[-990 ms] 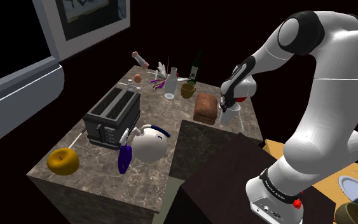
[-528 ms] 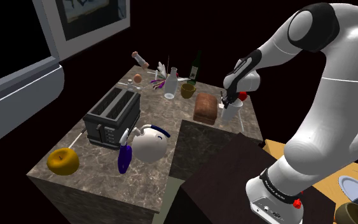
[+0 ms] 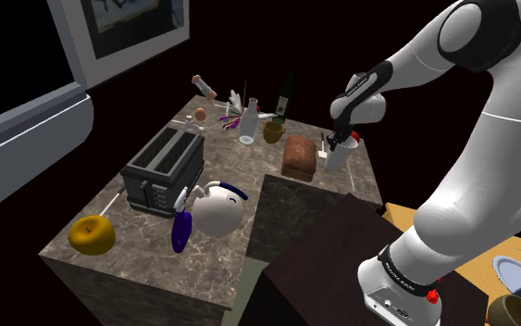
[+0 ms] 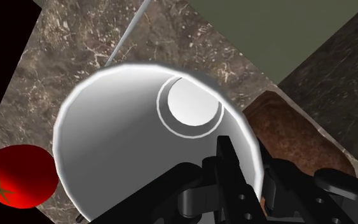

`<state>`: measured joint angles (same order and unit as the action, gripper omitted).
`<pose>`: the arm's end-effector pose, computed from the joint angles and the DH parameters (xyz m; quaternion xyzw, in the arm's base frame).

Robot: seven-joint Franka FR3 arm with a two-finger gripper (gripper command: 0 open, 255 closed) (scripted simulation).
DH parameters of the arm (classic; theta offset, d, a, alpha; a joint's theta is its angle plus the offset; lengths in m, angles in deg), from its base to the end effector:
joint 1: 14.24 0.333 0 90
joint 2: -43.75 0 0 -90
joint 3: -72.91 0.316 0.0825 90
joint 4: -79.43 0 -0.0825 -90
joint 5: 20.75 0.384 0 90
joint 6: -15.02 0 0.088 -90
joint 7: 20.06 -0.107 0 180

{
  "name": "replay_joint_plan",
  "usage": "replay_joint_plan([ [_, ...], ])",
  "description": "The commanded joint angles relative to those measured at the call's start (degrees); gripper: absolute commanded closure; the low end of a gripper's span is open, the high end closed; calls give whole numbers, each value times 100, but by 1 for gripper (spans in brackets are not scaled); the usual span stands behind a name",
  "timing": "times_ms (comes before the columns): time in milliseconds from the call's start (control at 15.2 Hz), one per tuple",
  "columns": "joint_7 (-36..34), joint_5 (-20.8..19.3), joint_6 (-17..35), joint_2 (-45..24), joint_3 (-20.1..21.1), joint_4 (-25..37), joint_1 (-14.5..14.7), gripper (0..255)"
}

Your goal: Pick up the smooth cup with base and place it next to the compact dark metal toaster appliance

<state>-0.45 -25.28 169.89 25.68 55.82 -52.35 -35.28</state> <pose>0.4243 -0.3326 0.2255 0.9899 -0.1167 0.0122 0.0795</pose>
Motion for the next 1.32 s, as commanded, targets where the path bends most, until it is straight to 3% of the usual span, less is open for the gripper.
replay_joint_plan([
  [0,-18,-42,-147,137,-29,14,27,255],
  [1254,-130,-395,-1534,1317,-164,253,168,255],
])
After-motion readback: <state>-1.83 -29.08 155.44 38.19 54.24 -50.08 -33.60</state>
